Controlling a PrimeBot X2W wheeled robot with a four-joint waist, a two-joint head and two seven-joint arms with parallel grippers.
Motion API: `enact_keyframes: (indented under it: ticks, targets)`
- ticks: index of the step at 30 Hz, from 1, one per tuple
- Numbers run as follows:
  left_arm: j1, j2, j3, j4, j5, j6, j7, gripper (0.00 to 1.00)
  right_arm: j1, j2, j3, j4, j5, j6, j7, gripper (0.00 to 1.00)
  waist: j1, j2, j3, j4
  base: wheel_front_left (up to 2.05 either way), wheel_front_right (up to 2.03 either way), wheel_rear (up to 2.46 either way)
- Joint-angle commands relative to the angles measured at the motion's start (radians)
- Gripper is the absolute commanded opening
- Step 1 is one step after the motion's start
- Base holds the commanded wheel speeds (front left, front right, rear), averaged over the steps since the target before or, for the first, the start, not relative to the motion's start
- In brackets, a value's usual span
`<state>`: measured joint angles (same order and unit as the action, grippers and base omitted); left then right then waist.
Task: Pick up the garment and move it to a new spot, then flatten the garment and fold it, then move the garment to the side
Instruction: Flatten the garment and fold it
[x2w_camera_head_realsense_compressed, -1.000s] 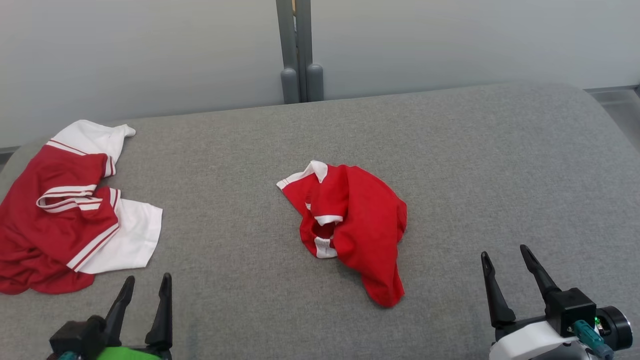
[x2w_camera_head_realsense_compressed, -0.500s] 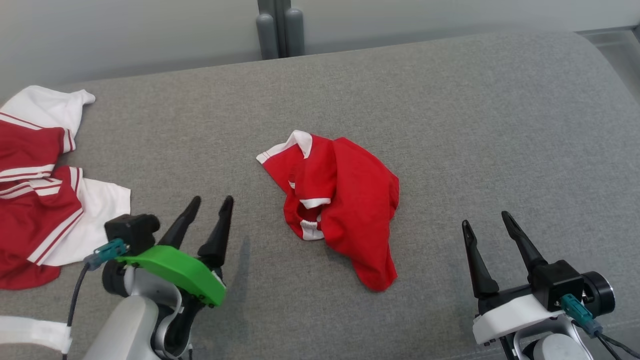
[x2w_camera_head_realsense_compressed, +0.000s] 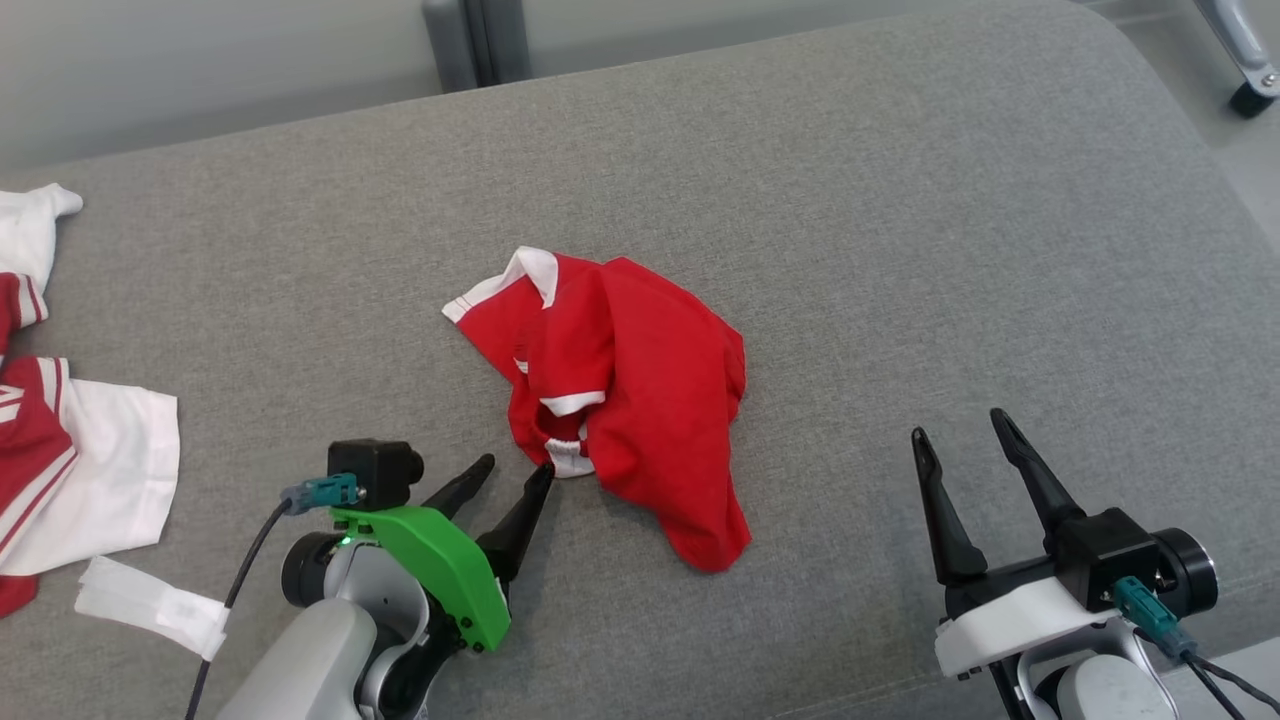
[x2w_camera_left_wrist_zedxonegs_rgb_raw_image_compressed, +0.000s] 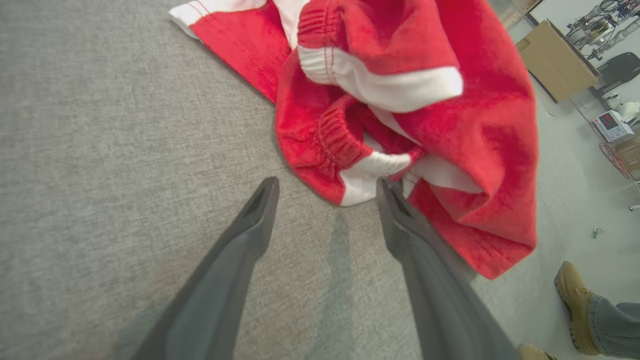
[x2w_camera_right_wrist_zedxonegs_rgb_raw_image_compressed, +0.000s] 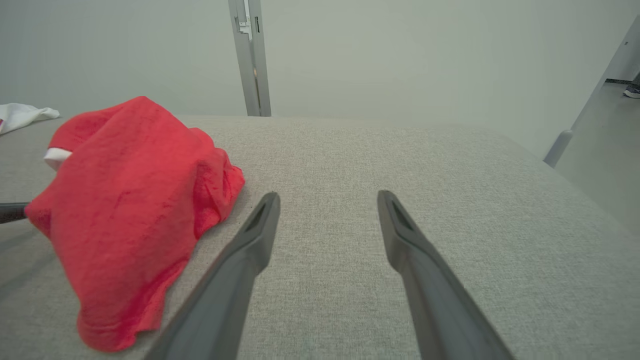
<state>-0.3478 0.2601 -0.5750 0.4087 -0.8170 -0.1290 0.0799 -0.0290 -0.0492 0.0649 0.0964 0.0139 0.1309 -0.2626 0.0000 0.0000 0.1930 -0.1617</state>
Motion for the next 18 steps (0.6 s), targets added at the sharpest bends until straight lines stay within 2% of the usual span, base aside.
enact_keyframes:
  ticks: [1, 11, 18]
  targets:
    - [-0.028, 0.002, 0.001, 0.01, -0.002, -0.003, -0.001, 1.0, -0.01, -0.002, 0.001, -0.003, 0.005, 0.0, -0.003, 1.0, 0.0, 0.0, 0.01, -0.011, 0.0, 0.0, 0.0]
    - [-0.085, -0.02, -0.029, 0.073, -0.042, -0.003, -0.035, 1.0, -0.012, -0.002, 0.004, -0.006, 0.016, 0.0, -0.003, 1.0, 0.0, 0.0, 0.035, -0.037, 0.0, 0.0, 0.0]
    - [-0.087, -0.015, -0.055, 0.034, -0.106, -0.003, -0.031, 1.0, -0.01, -0.002, 0.0, 0.001, 0.023, 0.0, -0.003, 1.0, 0.0, 0.0, 0.028, -0.047, 0.0, 0.0, 0.0]
